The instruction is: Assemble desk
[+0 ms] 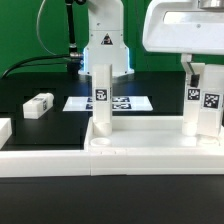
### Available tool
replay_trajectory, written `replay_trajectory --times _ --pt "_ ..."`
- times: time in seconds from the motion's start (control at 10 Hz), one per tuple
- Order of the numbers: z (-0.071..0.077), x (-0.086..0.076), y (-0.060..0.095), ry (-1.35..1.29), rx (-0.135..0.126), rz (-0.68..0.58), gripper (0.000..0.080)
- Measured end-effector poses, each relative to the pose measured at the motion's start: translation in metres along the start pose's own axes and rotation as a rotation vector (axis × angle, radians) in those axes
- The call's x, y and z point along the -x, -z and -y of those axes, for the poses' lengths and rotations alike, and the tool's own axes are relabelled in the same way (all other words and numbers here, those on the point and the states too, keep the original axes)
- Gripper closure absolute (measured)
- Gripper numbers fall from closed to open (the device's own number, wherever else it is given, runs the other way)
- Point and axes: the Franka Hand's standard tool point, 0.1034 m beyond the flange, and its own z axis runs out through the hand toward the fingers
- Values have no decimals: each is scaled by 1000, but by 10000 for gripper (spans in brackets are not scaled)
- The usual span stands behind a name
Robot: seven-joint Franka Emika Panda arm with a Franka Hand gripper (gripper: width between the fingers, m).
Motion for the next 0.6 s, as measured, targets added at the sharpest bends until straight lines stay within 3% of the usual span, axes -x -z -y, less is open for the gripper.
replay_trajectory --times 0.3,0.6 --pt "0 0 0 -188 -1 2 513" --pt "-5 -1 -3 -586 -3 27 513"
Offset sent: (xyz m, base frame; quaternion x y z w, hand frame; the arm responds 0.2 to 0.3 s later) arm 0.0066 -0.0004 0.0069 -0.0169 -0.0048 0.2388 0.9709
